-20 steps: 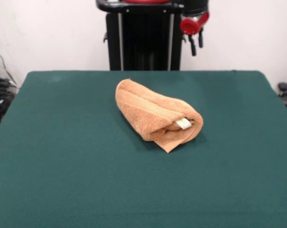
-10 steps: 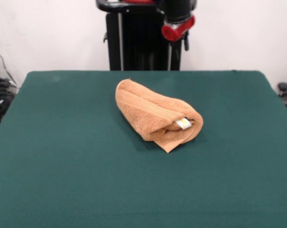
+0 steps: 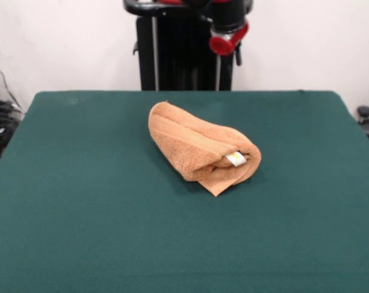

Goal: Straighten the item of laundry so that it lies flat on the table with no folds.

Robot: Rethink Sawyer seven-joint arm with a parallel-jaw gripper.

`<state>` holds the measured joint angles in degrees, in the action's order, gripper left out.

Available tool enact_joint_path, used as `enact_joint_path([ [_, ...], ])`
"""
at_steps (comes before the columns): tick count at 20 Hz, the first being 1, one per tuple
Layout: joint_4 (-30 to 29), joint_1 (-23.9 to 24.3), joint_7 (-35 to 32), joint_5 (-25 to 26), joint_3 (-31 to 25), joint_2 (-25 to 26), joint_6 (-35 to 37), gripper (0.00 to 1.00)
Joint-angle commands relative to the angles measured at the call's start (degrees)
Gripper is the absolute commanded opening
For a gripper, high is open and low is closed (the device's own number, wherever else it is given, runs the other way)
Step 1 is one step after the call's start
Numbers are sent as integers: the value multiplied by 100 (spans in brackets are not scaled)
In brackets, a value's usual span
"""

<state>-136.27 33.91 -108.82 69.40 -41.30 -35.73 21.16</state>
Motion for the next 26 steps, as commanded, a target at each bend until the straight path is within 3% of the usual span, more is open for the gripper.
enact_joint_path([
  [1, 779, -160, 1231, -135, -738, -323, 302, 100],
  [7, 772, -103, 1258, -321, -903, -660, 404, 100],
  [15, 1104, 25, 1877, -641, -980, -589, 903, 100],
  [26, 1842, 237, 2678, -721, -984, 146, 1549, 100],
])
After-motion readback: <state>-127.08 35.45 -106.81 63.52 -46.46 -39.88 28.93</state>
